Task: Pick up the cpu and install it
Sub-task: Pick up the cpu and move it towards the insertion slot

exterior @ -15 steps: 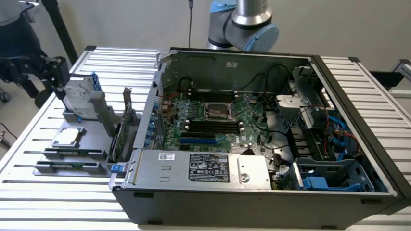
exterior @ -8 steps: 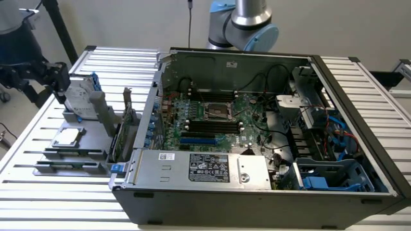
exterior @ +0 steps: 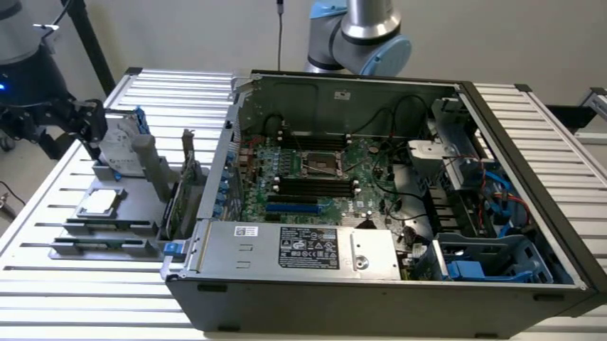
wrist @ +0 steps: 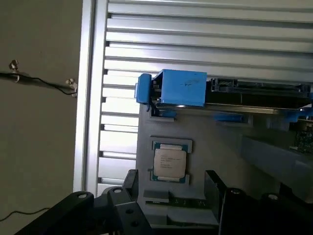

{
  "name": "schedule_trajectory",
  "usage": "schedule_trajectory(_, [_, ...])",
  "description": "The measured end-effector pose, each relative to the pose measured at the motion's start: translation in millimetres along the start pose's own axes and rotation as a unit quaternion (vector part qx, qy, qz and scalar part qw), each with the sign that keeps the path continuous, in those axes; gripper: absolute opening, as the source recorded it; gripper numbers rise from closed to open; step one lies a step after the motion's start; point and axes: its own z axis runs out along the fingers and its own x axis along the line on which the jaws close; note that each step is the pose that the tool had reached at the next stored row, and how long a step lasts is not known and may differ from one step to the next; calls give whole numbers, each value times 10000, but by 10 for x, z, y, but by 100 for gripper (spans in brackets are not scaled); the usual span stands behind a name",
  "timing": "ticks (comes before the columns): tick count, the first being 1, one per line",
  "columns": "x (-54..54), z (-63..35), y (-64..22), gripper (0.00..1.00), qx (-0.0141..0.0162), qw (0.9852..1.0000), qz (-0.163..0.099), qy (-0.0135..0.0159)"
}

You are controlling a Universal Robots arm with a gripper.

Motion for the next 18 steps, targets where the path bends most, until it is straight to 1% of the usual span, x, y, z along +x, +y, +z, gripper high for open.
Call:
schedule_trajectory(4, [0, 70, -3, 65, 4, 10000, -95, 5])
schedule_trajectory(14, [-6, 253, -11, 65, 4, 10000, -97, 4])
schedule_trajectory(18, [-8, 326, -28, 65, 3, 10000, -64, 3])
